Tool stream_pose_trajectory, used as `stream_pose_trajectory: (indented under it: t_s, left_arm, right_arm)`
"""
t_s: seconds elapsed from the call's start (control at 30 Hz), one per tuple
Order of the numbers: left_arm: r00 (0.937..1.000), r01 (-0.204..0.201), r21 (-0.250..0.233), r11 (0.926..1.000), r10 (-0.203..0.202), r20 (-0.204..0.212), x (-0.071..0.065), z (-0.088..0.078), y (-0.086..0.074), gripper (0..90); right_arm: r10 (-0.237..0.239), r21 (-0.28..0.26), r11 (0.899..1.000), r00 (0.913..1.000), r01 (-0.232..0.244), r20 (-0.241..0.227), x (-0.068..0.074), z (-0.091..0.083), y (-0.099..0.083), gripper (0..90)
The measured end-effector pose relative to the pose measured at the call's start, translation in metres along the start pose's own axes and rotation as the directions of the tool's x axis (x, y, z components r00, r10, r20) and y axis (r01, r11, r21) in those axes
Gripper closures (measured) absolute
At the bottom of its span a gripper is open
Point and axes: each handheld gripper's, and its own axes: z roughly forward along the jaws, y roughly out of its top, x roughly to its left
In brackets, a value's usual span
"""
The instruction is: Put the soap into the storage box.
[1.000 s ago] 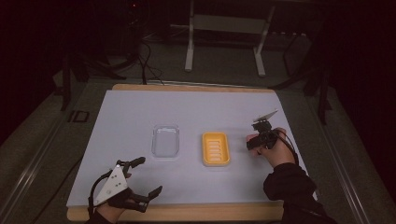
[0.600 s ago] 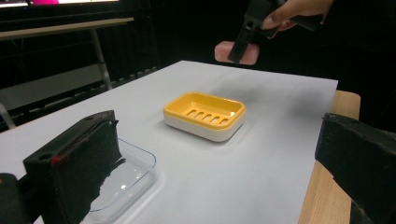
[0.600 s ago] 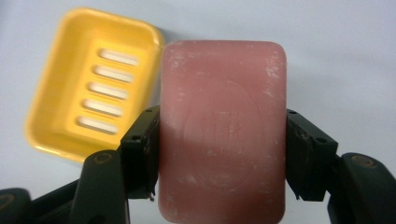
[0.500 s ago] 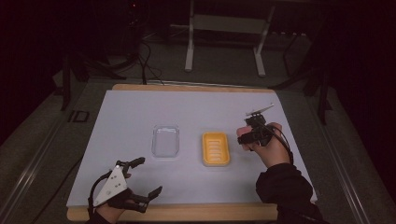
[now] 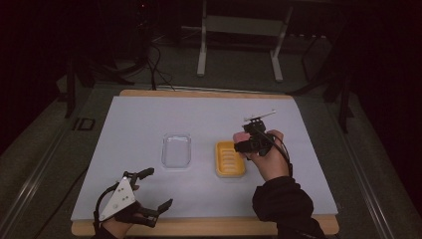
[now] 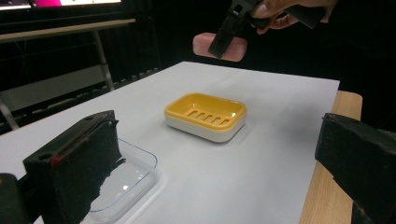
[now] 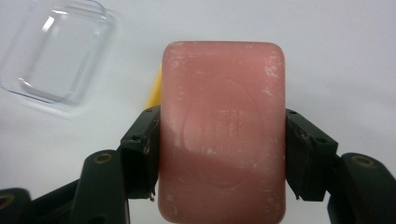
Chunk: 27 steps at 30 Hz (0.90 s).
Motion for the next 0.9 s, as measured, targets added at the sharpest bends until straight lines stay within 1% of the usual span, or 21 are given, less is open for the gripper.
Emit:
stream_pose_trajectory:
  t_s: [0.07, 0.13, 0.17, 0.2, 0.27, 0.3, 0.37, 0.4, 0.43, 0.47, 0.53, 0.6, 0.7, 0.77, 0.8, 0.83, 0.9]
  left_arm:
    - [1.0, 0.001, 0.001, 1.0, -0.001, -0.003, 0.0, 0.0, 0.0, 0.6]
    - [1.0, 0.001, 0.001, 1.0, -0.001, -0.003, 0.0, 0.0, 0.0, 0.6]
    - [1.0, 0.001, 0.001, 1.0, -0.001, -0.003, 0.0, 0.0, 0.0, 0.6]
    - [1.0, 0.0, 0.002, 1.0, 0.0, -0.002, 0.0, 0.0, 0.0, 0.6]
    - [1.0, -0.001, 0.002, 1.0, 0.001, -0.002, 0.0, 0.0, 0.0, 0.6]
    - [1.0, -0.001, 0.002, 1.0, 0.001, -0.002, 0.0, 0.0, 0.0, 0.6]
    - [1.0, -0.001, 0.002, 1.0, 0.001, -0.002, 0.0, 0.0, 0.0, 0.6]
    - [1.0, -0.001, 0.001, 1.0, 0.001, -0.001, 0.0, 0.0, 0.0, 0.6]
    - [1.0, -0.001, 0.001, 1.0, 0.001, -0.001, 0.0, 0.0, 0.0, 0.6]
    - [1.0, -0.001, 0.001, 1.0, 0.001, 0.0, 0.0, 0.0, 0.0, 0.6]
    - [1.0, 0.0, 0.001, 1.0, 0.0, 0.001, 0.0, 0.001, 0.0, 0.6]
    - [1.0, 0.0, 0.001, 1.0, 0.0, 0.001, 0.0, 0.001, 0.0, 0.6]
    - [1.0, 0.001, 0.003, 1.0, -0.001, 0.002, 0.0, 0.001, 0.0, 0.5]
    - [1.0, -0.001, 0.002, 1.0, 0.001, 0.005, -0.001, 0.001, 0.0, 0.6]
    - [1.0, 0.0, 0.001, 1.0, 0.0, 0.005, -0.001, 0.001, 0.0, 0.5]
    - [1.0, -0.002, 0.002, 1.0, 0.002, 0.005, -0.001, 0.001, 0.0, 0.6]
    - [1.0, -0.002, 0.001, 1.0, 0.002, 0.005, -0.001, 0.001, 0.0, 0.6]
  right_arm:
    - [0.011, -0.017, 1.0, 0.9999, -0.011, -0.003, 0.007, 0.001, 0.0, 37.6]
    - [0.014, -0.034, 0.999, 0.9999, -0.014, 0.005, 0.013, 0.003, 0.001, 37.5]
    - [0.014, -0.034, 0.999, 0.9999, -0.014, 0.005, 0.013, 0.003, 0.001, 37.5]
    - [0.022, -0.052, 0.998, 0.9996, -0.021, 0.016, 0.02, 0.007, 0.002, 37.5]
    - [0.022, -0.059, 0.998, 0.9998, -0.022, 0.004, 0.023, 0.01, 0.002, 37.5]
    - [0.032, -0.065, 0.997, 0.9995, -0.032, 0.006, 0.024, 0.011, 0.001, 37.5]
    - [0.029, -0.07, 0.997, 0.9995, -0.028, 0.015, 0.026, 0.012, 0.001, 37.5]
    - [0.029, -0.07, 0.997, 0.9995, -0.028, 0.015, 0.026, 0.012, 0.001, 37.5]
    - [0.042, -0.072, 0.997, 0.9988, -0.04, 0.026, 0.028, 0.018, 0.0, 37.5]
    - [0.053, -0.065, 0.997, 0.9984, -0.052, 0.017, 0.027, 0.021, 0.0, 37.6]
    - [0.067, -0.062, 0.996, 0.9975, -0.066, 0.023, 0.027, 0.027, -0.002, 37.5]
    - [0.09, -0.057, 0.994, 0.9959, -0.089, 0.009, 0.027, 0.034, -0.005, 37.5]
    - [0.115, -0.045, 0.992, 0.9933, -0.115, 0.008, 0.029, 0.047, -0.01, 37.5]
    - [0.133, -0.046, 0.99, 0.9911, -0.132, 0.011, 0.03, 0.054, -0.013, 37.5]
    - [0.138, -0.037, 0.99, 0.9904, -0.138, 0.011, 0.03, 0.058, -0.014, 37.5]
    - [0.144, -0.039, 0.989, 0.9896, -0.144, 0.006, 0.03, 0.061, -0.015, 37.5]
    - [0.152, -0.04, 0.988, 0.9883, -0.151, 0.018, 0.031, 0.066, -0.016, 37.5]
